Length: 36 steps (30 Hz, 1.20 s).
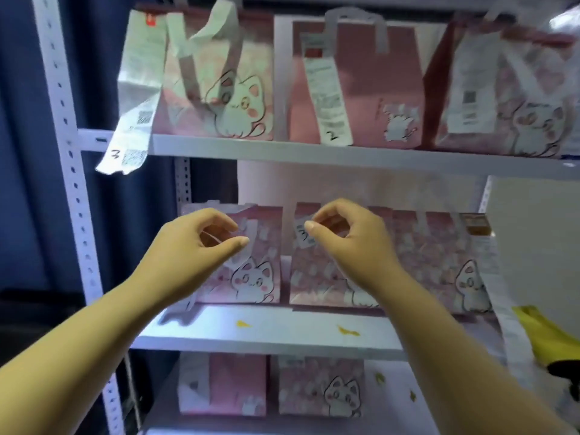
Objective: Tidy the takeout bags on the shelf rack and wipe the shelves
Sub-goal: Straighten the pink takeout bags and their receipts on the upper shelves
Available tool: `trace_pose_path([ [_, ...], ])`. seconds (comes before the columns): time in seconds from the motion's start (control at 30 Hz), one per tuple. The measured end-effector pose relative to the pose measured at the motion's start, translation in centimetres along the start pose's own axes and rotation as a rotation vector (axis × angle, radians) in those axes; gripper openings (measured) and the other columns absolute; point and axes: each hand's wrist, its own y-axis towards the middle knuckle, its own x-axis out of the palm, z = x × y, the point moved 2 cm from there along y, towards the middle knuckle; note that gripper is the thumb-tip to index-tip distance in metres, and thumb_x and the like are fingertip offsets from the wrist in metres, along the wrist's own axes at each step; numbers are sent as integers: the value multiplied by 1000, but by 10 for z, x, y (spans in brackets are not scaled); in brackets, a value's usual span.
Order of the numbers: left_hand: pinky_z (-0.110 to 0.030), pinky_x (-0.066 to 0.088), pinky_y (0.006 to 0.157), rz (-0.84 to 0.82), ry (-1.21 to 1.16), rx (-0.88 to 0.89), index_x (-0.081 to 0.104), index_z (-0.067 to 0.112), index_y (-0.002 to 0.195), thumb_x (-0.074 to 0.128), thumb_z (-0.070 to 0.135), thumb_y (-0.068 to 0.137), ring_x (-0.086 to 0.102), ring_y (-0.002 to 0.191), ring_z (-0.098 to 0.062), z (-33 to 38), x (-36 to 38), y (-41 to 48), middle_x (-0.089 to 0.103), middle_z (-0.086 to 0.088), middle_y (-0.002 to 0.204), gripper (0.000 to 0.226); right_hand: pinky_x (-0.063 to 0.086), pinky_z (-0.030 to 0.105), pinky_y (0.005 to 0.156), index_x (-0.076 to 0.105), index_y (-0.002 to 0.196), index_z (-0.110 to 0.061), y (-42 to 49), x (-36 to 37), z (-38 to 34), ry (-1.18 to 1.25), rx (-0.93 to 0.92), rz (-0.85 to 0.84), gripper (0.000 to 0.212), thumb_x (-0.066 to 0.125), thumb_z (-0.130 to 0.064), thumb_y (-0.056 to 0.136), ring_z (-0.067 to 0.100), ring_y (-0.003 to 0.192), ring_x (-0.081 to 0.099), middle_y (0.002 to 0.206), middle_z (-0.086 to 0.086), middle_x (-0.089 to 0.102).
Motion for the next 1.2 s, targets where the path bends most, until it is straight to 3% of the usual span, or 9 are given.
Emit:
trace_pose_path([
  [0.27,-16,47,63,48,42,-217,63,33,81,72,42,74,63,71,-1,-94,8,-17,69,12,75,15,45,20,67,59,83,-27,-15,89,53,72,159,-189,9,64,-34,85,1,76,56,82,-13,61],
  [0.4,-21,50,70,61,67,-301,63,33,86,72,38,76,65,76,-7,-138,22,-9,69,11,79,14,48,32,80,56,92,-28,-13,123,90,25,207,-218,12,64,-33,86,8,87,55,95,-11,57],
  [0.5,-25,50,80,73,67,-322,62,29,99,69,36,79,62,88,-6,-166,34,3,66,12,95,22,45,37,90,54,109,-27,-4,142,112,-46,249,-203,26,64,-34,86,15,101,51,111,-5,50],
  [0.6,-20,44,82,91,102,-311,57,29,108,66,36,82,57,100,-9,-188,46,16,61,12,105,29,44,43,86,48,117,-18,3,158,127,-167,327,-202,39,61,-38,86,30,105,46,113,8,45],
  [0.7,-36,43,94,100,131,-385,47,26,126,64,36,84,49,116,-23,-209,58,25,51,-5,125,47,41,45,89,43,123,-12,5,172,134,-251,367,-233,47,59,-39,87,35,112,39,121,13,41],
  [0.83,-44,43,100,142,-40,-385,46,42,120,63,26,85,48,120,-24,-222,68,37,47,5,120,42,39,43,95,29,142,-14,7,185,137,-309,316,-219,67,62,-33,87,34,123,32,144,11,27],
  [0.97,-43,37,107,55,-137,-387,41,19,135,56,11,89,46,127,-20,-239,80,58,50,-4,136,49,38,38,100,16,148,-20,11,192,139,-328,272,-179,81,65,-30,85,27,133,27,153,4,15],
  [1.13,-41,33,110,37,-112,-465,26,23,145,46,16,95,40,132,-18,-257,87,62,40,3,146,54,41,28,74,18,147,-24,13,198,140,-333,313,-144,79,66,-23,85,32,100,55,150,7,27],
  [1.2,-41,36,108,23,-181,-460,26,26,144,43,14,96,44,130,-17,-261,87,64,43,4,144,53,45,30,63,19,148,-24,15,200,140,-316,324,-133,79,66,-20,84,27,72,56,144,13,38],
])
